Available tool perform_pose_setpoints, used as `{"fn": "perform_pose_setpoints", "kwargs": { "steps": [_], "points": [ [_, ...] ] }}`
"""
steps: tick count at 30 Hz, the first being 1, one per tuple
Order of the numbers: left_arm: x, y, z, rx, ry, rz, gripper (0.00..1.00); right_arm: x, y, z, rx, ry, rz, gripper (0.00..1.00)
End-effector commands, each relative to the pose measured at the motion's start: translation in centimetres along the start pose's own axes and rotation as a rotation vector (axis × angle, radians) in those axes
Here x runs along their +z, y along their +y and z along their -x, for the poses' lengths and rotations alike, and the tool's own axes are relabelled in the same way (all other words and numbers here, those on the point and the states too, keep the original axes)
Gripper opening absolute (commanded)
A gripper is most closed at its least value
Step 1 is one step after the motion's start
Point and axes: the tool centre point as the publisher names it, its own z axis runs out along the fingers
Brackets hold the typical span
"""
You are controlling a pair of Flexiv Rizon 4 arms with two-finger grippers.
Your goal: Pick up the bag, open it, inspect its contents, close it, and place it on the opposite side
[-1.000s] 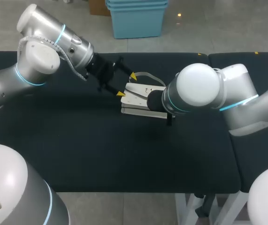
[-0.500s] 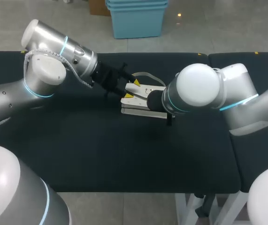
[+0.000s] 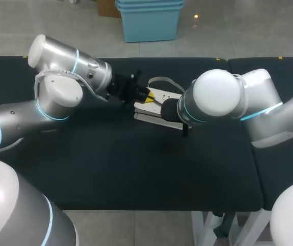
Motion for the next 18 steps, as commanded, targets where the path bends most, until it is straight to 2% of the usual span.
{"fn": "perform_pose_setpoints", "kwargs": {
  "steps": [1, 5, 8, 12, 18],
  "points": [
    [-0.1, 0.3, 0.7, -0.044, 0.008, 0.003, 0.00, 0.3, 0.1, -0.3, 0.000, -0.005, 0.002, 0.00],
    [-0.8, 0.6, 1.7, -0.114, 0.023, 0.012, 0.00, 0.3, 0.1, -0.3, 0.000, -0.005, 0.002, 0.00],
    [-1.3, 1.1, 2.6, -0.194, 0.054, -0.024, 0.00, 0.3, 0.1, -0.3, 0.000, -0.005, 0.002, 0.00],
    [-1.8, 1.9, 3.6, -0.266, 0.112, -0.033, 0.00, 0.3, 0.1, -0.3, 0.000, -0.005, 0.002, 0.00],
    [-2.1, 3.2, 4.2, -0.353, 0.165, -0.054, 0.00, 0.3, 0.1, -0.3, 0.000, -0.005, 0.002, 0.00]
  ]
}}
